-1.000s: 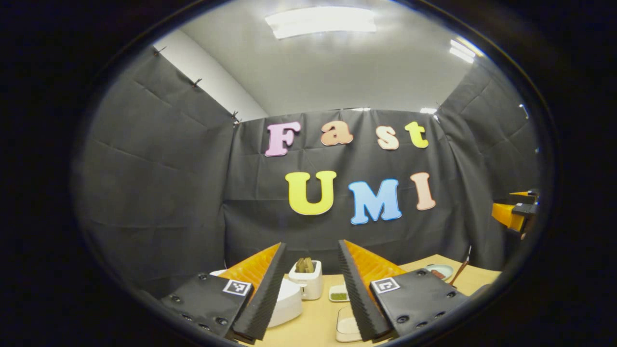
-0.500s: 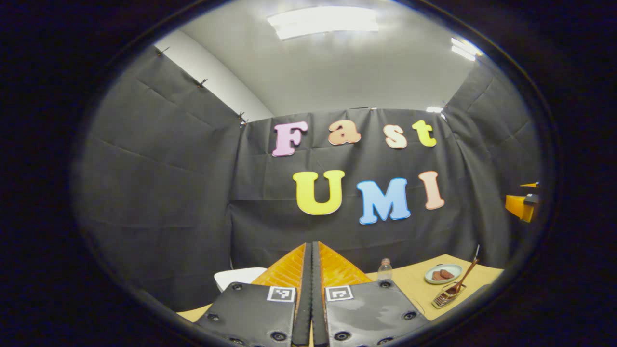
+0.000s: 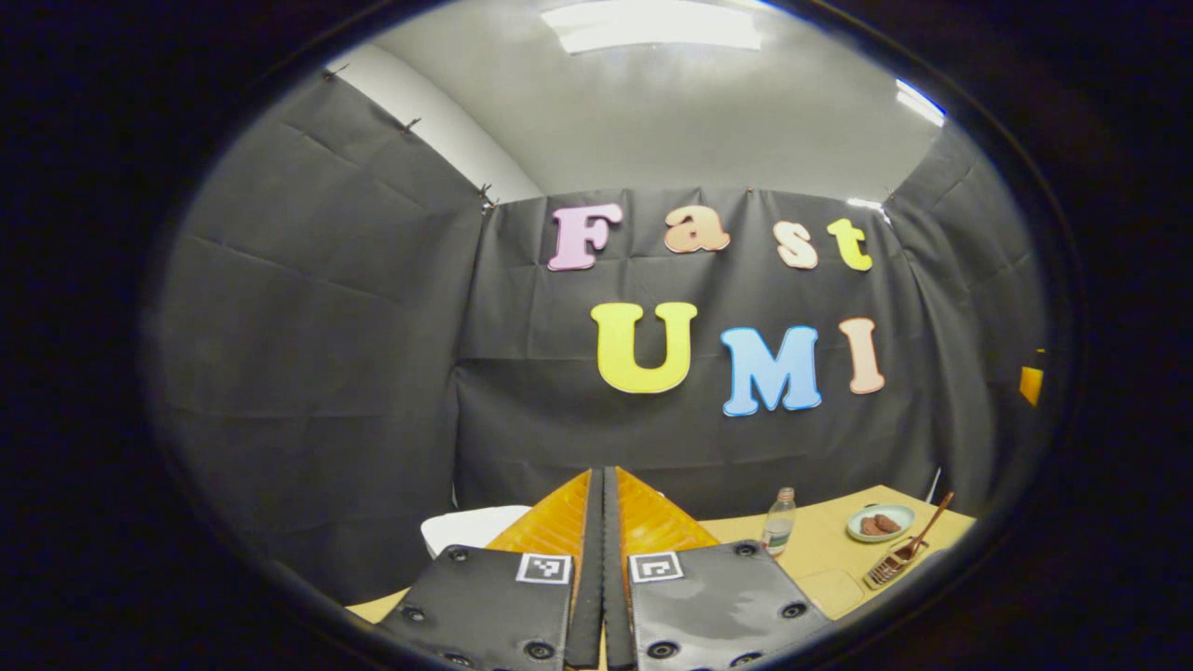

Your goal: Close the left gripper, press the button to open the rice cooker; take a wooden spoon from the chopstick holder with the right hand, scoop a spoonful of rice and pour it into the rice cooker, then put the wooden spoon back into the chopstick holder.

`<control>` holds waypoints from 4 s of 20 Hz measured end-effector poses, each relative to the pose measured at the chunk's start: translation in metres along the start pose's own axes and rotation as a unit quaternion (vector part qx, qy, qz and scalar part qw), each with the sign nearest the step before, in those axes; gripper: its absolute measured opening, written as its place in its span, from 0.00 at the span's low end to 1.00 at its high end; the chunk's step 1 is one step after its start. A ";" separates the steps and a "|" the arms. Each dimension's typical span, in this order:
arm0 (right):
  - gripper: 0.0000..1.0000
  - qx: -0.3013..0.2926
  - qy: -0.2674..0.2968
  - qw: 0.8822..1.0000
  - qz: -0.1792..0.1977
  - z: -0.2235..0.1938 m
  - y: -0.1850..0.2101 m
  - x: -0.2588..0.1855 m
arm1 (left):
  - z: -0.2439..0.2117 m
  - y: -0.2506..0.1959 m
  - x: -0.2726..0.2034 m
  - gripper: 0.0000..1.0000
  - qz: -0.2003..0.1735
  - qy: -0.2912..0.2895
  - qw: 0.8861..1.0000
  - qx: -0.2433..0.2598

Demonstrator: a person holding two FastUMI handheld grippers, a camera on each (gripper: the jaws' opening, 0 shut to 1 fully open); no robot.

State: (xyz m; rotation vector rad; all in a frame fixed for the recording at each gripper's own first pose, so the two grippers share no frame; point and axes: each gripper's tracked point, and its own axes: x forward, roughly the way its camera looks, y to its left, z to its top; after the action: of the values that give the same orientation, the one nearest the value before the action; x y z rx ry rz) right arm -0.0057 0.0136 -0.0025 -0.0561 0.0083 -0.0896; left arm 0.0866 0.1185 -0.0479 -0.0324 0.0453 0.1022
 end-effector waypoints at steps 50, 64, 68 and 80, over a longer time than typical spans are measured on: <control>0.95 -0.014 0.022 0.999 -0.029 -0.015 0.002 0.002 | -0.094 0.102 0.141 0.08 0.060 0.077 0.993 0.058; 0.95 0.023 0.042 0.999 0.017 -0.043 -0.012 0.048 | 0.029 -0.003 0.050 0.92 0.005 -0.031 0.999 0.035; 0.95 0.024 0.055 0.998 0.028 -0.059 -0.019 0.067 | 0.040 -0.033 0.021 0.93 -0.012 -0.038 0.999 0.036; 0.95 0.071 0.154 0.984 0.050 -0.158 -0.023 0.123 | 0.067 -0.053 -0.041 0.96 0.003 -0.035 0.999 0.027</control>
State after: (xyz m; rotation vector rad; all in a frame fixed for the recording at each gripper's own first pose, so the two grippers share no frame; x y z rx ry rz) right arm 0.1130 -0.0286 -0.1597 0.1011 0.3133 0.0021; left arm 0.0539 0.0643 0.0220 0.0254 -0.0217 0.1073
